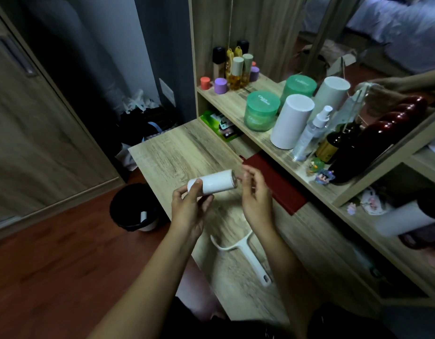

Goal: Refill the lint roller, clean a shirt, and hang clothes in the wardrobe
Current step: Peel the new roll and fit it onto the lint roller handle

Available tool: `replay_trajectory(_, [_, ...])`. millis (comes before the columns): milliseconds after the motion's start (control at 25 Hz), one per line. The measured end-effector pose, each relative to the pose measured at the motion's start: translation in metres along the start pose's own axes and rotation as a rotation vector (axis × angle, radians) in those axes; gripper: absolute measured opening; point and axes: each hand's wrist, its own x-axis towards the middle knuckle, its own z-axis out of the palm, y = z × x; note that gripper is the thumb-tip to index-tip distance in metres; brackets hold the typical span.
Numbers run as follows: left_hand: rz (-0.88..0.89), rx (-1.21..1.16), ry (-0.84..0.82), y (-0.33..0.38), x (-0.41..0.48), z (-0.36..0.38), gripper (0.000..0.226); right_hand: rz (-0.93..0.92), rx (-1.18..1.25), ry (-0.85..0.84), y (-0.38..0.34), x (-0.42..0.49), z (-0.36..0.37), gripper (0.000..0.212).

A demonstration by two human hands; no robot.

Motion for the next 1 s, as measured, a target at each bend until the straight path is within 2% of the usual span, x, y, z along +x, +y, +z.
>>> replay_trajectory(80, [-0.045,-0.025,0.016,-0.006,0.007,-0.003,0.026,0.009,-0.113,0.042,0.012,-0.002,-0.007,0.025])
replay_trajectory(120, [-0.058,-0.015,0.019,-0.009,0.010,-0.005,0.028,0.045,-0.243,0.023,0.022,-0.005,-0.010,0.029])
replay_trajectory(240, [-0.073,-0.002,0.027,-0.013,0.016,-0.010,0.032,0.328,-0.778,-0.159,0.062,-0.031,-0.013,0.047])
replay_trajectory(280, [-0.072,-0.002,0.027,-0.013,0.016,-0.010,0.033,0.395,-0.878,-0.198,0.072,-0.043,-0.012,0.051])
replay_trajectory(360, [-0.070,0.007,0.022,-0.014,0.016,-0.011,0.035,0.452,-0.928,-0.189,0.088,-0.065,-0.008,0.052])
replay_trajectory(480, [-0.065,0.027,0.014,-0.017,0.017,-0.013,0.040,0.541,-0.861,-0.125,0.094,-0.075,-0.002,0.051])
replay_trajectory(600, [-0.088,0.042,0.003,-0.015,0.017,-0.014,0.046,0.600,-0.897,-0.193,0.089,-0.071,0.001,0.058])
replay_trajectory(680, [-0.121,0.066,0.012,-0.010,0.017,-0.015,0.035,0.560,-0.862,-0.217,0.074,-0.063,-0.002,0.059])
replay_trajectory(800, [-0.149,0.152,0.008,0.007,0.016,-0.018,0.005,0.314,-0.690,-0.274,0.038,-0.040,-0.017,0.055])
replay_trajectory(880, [-0.144,0.250,-0.032,0.017,0.018,-0.019,0.004,0.164,-0.627,-0.320,0.009,-0.020,-0.026,0.051])
replay_trajectory(1000, [-0.118,0.431,-0.171,0.026,0.021,-0.017,0.005,0.014,-0.713,-0.399,-0.017,0.000,-0.030,0.045])
